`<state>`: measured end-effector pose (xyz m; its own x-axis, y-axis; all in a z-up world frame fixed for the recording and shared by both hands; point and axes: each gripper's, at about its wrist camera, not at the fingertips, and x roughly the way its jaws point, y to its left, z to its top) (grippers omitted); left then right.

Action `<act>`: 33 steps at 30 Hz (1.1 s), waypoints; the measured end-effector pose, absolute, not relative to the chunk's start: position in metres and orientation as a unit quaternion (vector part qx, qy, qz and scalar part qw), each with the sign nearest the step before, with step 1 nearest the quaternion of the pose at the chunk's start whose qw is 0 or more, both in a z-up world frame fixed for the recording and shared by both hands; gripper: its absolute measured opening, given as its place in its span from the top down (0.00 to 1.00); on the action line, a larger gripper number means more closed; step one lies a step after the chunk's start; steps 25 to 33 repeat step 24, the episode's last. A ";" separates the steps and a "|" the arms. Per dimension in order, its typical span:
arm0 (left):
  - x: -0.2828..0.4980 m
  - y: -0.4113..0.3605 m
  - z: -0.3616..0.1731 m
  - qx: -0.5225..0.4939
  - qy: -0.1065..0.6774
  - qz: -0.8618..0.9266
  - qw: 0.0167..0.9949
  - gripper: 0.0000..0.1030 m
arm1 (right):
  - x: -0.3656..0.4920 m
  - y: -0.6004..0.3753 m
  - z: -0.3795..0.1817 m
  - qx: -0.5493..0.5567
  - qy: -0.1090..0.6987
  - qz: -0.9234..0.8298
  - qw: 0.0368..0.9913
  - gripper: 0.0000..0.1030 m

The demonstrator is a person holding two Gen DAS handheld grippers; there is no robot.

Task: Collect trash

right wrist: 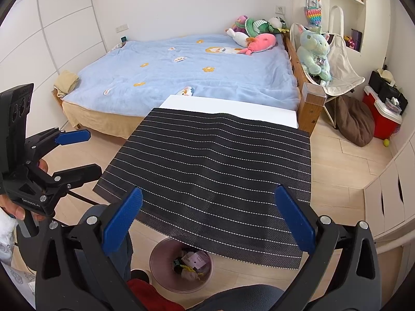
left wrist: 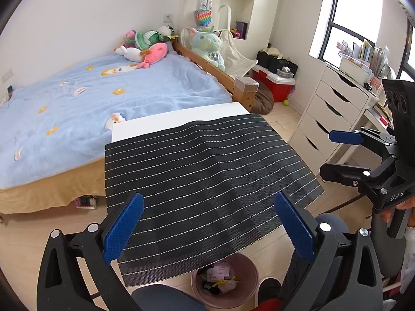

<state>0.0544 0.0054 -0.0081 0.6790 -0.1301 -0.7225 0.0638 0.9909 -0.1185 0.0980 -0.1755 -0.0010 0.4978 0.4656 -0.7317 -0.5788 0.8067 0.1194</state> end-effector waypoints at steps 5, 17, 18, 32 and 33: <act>0.056 0.004 -0.010 -0.041 0.398 -0.054 0.915 0.06 | 0.098 -0.175 -0.001 -0.071 0.400 0.303 0.862 0.03; 0.057 0.001 -0.010 -0.031 0.393 -0.049 0.918 0.06 | 0.098 -0.178 -0.003 -0.071 0.401 0.302 0.862 0.03; 0.058 0.001 -0.011 -0.030 0.393 -0.048 0.918 0.06 | 0.098 -0.178 -0.003 -0.071 0.401 0.302 0.862 0.03; 0.059 0.000 -0.013 -0.014 0.396 -0.039 0.917 0.06 | 0.099 -0.179 -0.003 -0.070 0.401 0.302 0.862 0.03; 0.059 0.000 -0.013 -0.014 0.396 -0.039 0.917 0.06 | 0.099 -0.179 -0.003 -0.070 0.401 0.302 0.862 0.03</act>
